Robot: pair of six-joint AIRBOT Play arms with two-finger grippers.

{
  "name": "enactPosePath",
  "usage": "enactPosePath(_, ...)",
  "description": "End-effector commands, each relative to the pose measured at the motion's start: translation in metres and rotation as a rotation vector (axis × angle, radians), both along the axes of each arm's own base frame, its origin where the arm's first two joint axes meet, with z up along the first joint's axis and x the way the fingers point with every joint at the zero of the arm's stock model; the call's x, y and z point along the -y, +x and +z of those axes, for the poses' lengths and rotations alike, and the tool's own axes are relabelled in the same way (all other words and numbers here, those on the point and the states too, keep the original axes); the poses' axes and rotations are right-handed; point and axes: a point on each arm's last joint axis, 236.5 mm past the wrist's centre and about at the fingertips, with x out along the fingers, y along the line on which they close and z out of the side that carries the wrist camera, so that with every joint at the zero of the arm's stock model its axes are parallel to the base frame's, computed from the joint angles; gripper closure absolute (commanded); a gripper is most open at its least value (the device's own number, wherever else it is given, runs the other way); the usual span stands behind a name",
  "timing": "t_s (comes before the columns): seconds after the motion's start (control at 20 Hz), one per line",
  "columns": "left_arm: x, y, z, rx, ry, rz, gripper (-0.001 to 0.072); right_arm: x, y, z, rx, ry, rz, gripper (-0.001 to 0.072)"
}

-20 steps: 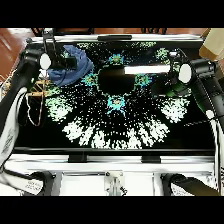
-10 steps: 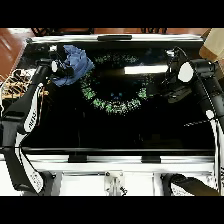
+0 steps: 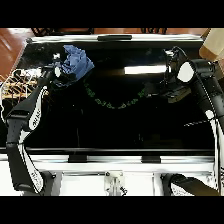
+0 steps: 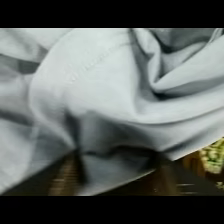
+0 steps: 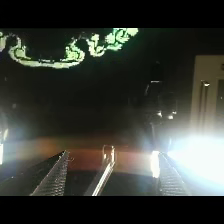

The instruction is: Fold the shirts.

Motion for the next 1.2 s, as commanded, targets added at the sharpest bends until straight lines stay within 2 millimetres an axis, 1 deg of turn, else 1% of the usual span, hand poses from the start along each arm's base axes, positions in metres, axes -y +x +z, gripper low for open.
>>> enactPosePath(0.0, 0.004, -0.004, -0.008, -0.024, -0.024, 0.005, 0.0295, -0.001, 0.000, 0.000, -0.003, 0.007, 0.000, 0.0039)
enactPosePath(0.05, 0.005, -0.004, -0.008, -0.024, -0.032, 0.006, 0.0425, -0.002, -0.001, 0.000, -0.005, 0.011, 0.000, 0.0039)
enactPosePath(0.1, 0.007, -0.003, -0.006, -0.022, -0.039, 0.006, 0.0534, -0.002, -0.001, 0.000, -0.006, 0.011, 0.000, 0.0039)
enactPosePath(0.15, 0.010, -0.002, -0.002, -0.010, -0.050, -0.003, 0.0668, -0.002, -0.001, 0.000, -0.007, 0.011, 0.000, 0.0039)
enactPosePath(0.25, 0.015, 0.006, 0.019, 0.045, -0.068, -0.014, 0.0677, -0.002, -0.001, 0.000, -0.005, 0.010, 0.000, 0.0039)
enactPosePath(0.3, 0.016, 0.011, 0.036, 0.083, -0.071, -0.016, 0.0678, -0.001, 0.000, 0.000, -0.002, 0.007, 0.001, 0.0039)
enactPosePath(0.4, 0.021, 0.018, 0.086, 0.178, -0.076, -0.028, 0.0678, 0.000, 0.002, 0.001, 0.014, -0.002, 0.015, 0.0039)
enactPosePath(0.45, 0.028, 0.019, 0.121, 0.243, -0.072, -0.055, 0.0679, 0.000, 0.003, 0.002, 0.021, -0.007, 0.028, 0.0039)
enactPosePath(0.5, 0.037, 0.017, 0.161, 0.314, -0.059, -0.095, 0.0678, 0.001, 0.003, 0.005, 0.032, -0.014, 0.037, 0.0039)
enactPosePath(0.55, 0.050, 0.011, 0.210, 0.402, -0.047, -0.140, 0.0678, 0.005, 0.004, 0.012, 0.054, -0.030, 0.038, 0.0039)
enactPosePath(0.6, 0.066, -0.002, 0.265, 0.496, -0.038, -0.188, 0.0678, 0.009, 0.006, 0.023, 0.088, -0.042, 0.035, 0.0039)
enactPosePath(0.65, 0.083, -0.021, 0.316, 0.585, -0.037, -0.231, 0.0679, 0.016, 0.007, 0.041, 0.138, -0.061, 0.028, 0.0039)
enactPosePath(0.7, 0.102, -0.047, 0.368, 0.670, -0.051, -0.272, 0.0678, 0.024, 0.006, 0.062, 0.194, -0.081, 0.019, 0.0040)
enactPosePath(0.75, 0.120, -0.075, 0.410, 0.736, -0.062, -0.317, 0.0678, 0.033, 0.003, 0.087, 0.262, -0.101, 0.007, 0.0039)
enactPosePath(0.8, 0.139, -0.106, 0.445, 0.786, -0.083, -0.363, 0.0678, 0.041, -0.003, 0.111, 0.324, -0.115, -0.005, 0.0039)
enactPosePath(0.85, 0.155, -0.136, 0.468, 0.808, -0.104, -0.406, 0.0678, 0.050, -0.014, 0.137, 0.386, -0.124, -0.019, 0.0040)
enactPosePath(0.9, 0.172, -0.165, 0.481, 0.803, -0.124, -0.457, 0.0678, 0.056, -0.030, 0.160, 0.433, -0.122, -0.030, 0.0040)
enactPosePath(0.95, 0.189, -0.191, 0.480, 0.761, -0.134, -0.514, 0.0678, 0.061, -0.047, 0.176, 0.466, -0.111, -0.038, 0.0039)
enactPosePath(1.0, 0.205, -0.213, 0.468, 0.692, -0.136, -0.569, 0.0678, 0.065, -0.066, 0.186, 0.478, -0.102, -0.048, 0.0039)
enactPosePath(1.05, 0.222, -0.233, 0.445, 0.594, -0.134, -0.625, 0.0678, 0.070, -0.087, 0.191, 0.467, -0.095, -0.062, 0.0039)
enactPosePath(1.1, 0.239, -0.250, 0.418, 0.499, -0.132, -0.673, 0.0677, 0.075, -0.107, 0.191, 0.438, -0.092, -0.073, 0.0039)
enactPosePath(1.15, 0.258, -0.266, 0.386, 0.404, -0.128, -0.718, 0.0677, 0.079, -0.127, 0.187, 0.395, -0.094, -0.080, 0.0039)
